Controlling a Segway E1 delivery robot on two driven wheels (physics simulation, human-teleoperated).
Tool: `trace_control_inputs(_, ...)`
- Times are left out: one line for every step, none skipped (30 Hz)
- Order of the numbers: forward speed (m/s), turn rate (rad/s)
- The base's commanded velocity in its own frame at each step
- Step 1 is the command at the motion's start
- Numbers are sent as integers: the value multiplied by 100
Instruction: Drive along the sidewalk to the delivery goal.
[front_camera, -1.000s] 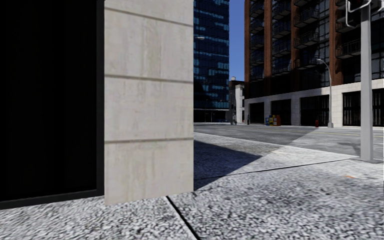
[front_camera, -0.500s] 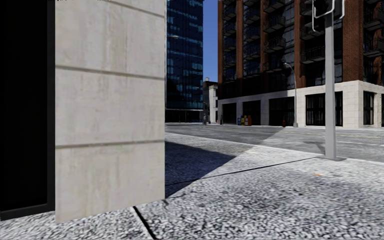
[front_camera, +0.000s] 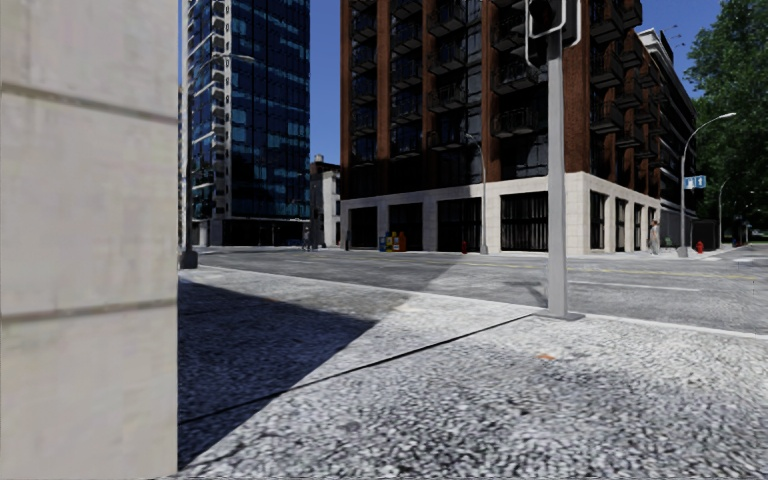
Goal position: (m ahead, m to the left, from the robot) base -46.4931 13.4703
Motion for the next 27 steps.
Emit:
trace_control_inputs(122, -82)
trace_control_inputs(122, -83)
trace_control_inputs(122, -87)
trace_control_inputs(122, -87)
trace_control_inputs(123, -93)
trace_control_inputs(123, -94)
trace_control_inputs(123, -95)
trace_control_inputs(123, -95)
trace_control_inputs(123, -95)
trace_control_inputs(123, -95)
trace_control_inputs(123, -95)
trace_control_inputs(123, -95)
trace_control_inputs(123, -95)
trace_control_inputs(123, -95)
trace_control_inputs(123, -95)
trace_control_inputs(123, -95)
trace_control_inputs(123, -95)
trace_control_inputs(123, -95)
trace_control_inputs(123, -95)
trace_control_inputs(123, -95)
trace_control_inputs(123, -95)
trace_control_inputs(123, -95)
trace_control_inputs(123, -95)
trace_control_inputs(121, -95)
trace_control_inputs(121, -95)
trace_control_inputs(121, -95)
trace_control_inputs(121, -95)
